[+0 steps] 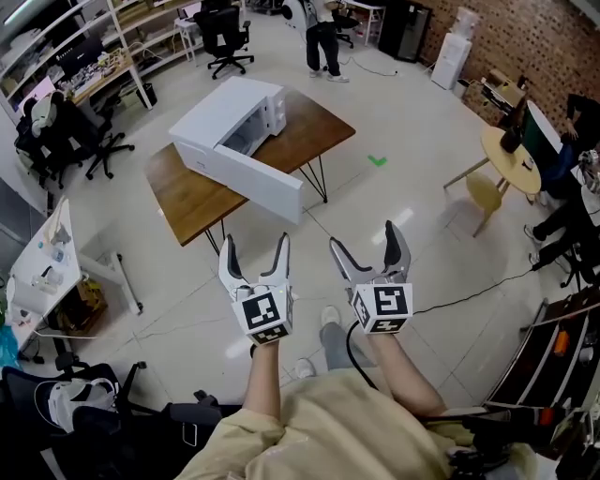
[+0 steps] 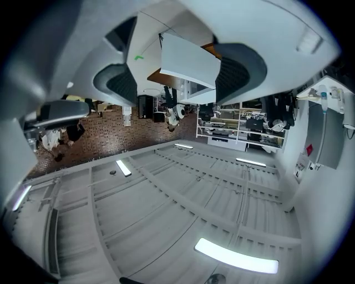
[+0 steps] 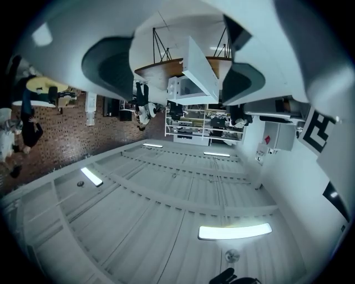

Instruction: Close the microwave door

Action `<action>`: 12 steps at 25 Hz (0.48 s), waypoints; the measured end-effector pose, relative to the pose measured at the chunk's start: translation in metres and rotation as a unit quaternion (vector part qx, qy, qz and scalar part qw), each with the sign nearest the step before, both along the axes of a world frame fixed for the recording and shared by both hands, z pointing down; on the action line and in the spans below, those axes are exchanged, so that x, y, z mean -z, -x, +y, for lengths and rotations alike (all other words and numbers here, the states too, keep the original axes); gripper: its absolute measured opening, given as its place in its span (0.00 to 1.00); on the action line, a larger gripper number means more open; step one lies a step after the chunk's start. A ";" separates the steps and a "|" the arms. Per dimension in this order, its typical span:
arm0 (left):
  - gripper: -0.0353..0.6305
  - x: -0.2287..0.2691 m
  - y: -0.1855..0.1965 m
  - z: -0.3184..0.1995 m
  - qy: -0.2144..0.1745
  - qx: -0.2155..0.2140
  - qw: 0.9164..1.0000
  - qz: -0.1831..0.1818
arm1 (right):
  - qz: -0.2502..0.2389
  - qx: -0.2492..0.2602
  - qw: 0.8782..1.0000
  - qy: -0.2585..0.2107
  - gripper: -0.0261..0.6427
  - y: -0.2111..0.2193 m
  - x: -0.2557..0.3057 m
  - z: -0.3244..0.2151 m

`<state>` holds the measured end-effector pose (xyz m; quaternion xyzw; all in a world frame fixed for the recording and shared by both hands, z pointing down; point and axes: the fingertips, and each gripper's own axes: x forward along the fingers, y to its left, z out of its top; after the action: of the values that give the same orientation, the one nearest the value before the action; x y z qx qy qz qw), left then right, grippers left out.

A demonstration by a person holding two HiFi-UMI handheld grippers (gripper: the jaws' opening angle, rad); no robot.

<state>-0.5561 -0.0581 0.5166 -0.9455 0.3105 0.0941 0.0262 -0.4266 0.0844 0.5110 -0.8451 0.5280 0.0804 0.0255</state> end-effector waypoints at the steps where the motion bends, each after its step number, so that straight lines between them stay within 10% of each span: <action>1: 0.73 -0.004 -0.017 0.001 -0.004 -0.001 1.000 -0.005 | -0.003 0.002 1.000 -0.004 0.77 -0.017 -0.001 0.000; 12: 0.72 0.026 -0.119 -0.033 -0.023 0.024 0.999 -0.027 | -0.011 0.069 0.996 -0.054 0.76 -0.127 0.037 -0.053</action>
<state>-0.4367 -0.0915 0.4902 -0.9391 0.3302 0.0753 0.0589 -0.2999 0.0315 0.4735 -0.8050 0.5793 0.0978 0.0819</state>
